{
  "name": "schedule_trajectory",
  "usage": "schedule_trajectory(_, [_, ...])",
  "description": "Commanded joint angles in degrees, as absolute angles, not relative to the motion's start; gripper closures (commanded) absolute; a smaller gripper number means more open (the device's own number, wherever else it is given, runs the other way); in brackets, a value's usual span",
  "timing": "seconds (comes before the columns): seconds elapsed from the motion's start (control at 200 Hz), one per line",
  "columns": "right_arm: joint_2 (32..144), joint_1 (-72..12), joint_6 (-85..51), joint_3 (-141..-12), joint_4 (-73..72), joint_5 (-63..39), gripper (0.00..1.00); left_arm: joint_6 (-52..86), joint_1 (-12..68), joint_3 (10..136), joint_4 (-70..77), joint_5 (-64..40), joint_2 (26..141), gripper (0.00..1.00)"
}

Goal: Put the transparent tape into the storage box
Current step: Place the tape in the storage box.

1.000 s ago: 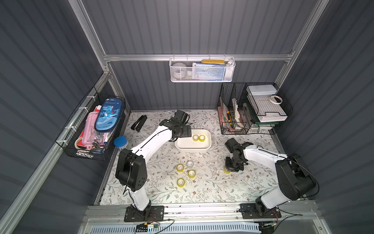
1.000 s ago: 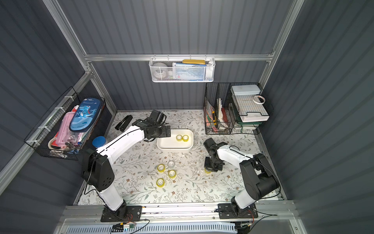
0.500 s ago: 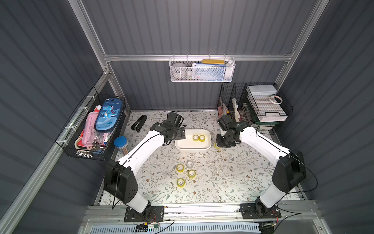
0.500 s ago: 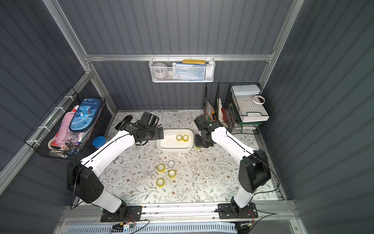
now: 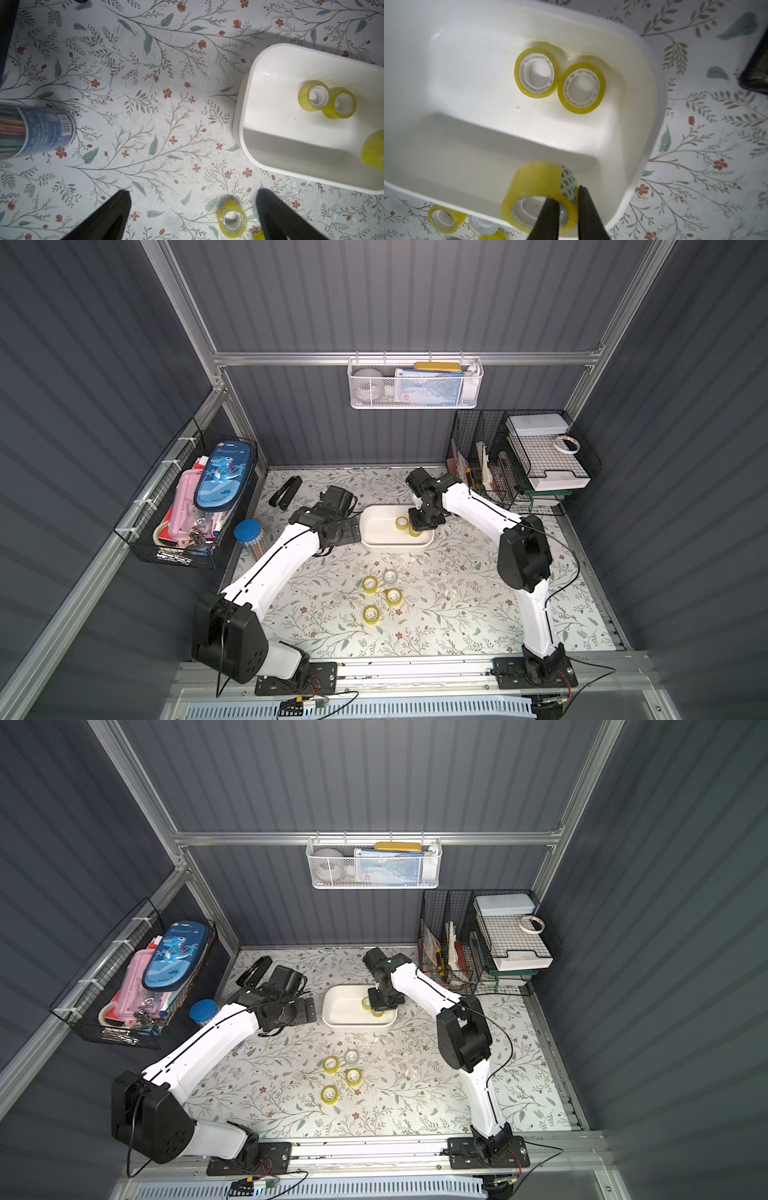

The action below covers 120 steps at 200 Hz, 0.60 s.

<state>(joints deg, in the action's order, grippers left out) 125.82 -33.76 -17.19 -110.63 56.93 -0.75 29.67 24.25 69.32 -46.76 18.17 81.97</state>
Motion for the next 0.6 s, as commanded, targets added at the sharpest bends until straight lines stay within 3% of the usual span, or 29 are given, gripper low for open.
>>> schedule_trajectory(0.0, [127.62,-34.12,-16.26,-111.9,59.46,1.37,1.0,30.94,23.69,67.69,-48.35,17.82,80.52,0.01])
schedule_trajectory(0.595, [134.82,-34.11,-17.41,-114.19,60.36,3.19,1.0,29.54,23.2,66.65,-46.85,15.24,82.92,0.01])
